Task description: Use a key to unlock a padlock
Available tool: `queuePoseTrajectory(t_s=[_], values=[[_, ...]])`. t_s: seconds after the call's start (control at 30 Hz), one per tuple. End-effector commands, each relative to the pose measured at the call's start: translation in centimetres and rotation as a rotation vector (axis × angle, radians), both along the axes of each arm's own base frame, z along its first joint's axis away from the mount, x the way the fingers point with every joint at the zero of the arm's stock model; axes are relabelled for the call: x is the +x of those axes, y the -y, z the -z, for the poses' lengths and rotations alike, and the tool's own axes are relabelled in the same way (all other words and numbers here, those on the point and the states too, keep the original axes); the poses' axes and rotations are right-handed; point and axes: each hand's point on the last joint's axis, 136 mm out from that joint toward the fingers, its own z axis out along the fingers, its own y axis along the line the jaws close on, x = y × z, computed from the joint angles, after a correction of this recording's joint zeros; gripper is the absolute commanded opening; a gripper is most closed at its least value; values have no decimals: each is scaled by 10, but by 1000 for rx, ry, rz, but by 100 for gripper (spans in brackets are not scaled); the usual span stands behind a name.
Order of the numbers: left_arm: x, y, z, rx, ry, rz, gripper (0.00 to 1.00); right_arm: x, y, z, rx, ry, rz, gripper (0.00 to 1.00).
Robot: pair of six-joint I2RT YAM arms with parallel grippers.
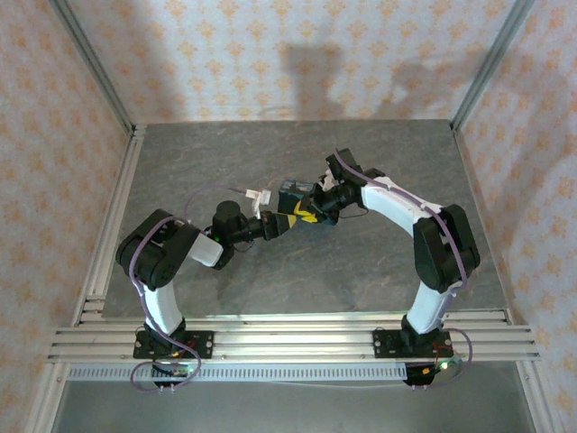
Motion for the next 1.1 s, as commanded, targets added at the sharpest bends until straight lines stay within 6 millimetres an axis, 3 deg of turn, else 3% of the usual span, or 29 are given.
queuePoseTrajectory(t_s=[0.0,0.13,0.43,0.73,0.87,1.07], values=[[0,5,-7,-15,30,26,26,-4,-5,-13,59,-2,-15,0],[-2,7,-5,-2,29,36,19,-4,-5,-13,59,0,-14,0],[-4,9,-1,8,23,39,22,-6,-4,-14,61,3,-9,0],[-4,11,-3,12,18,45,0,-7,-3,-12,64,0,0,0],[-5,11,-1,36,18,46,0,-7,-2,-9,57,-1,7,0],[-7,11,11,93,-9,36,0,-11,3,-3,41,1,26,17]])
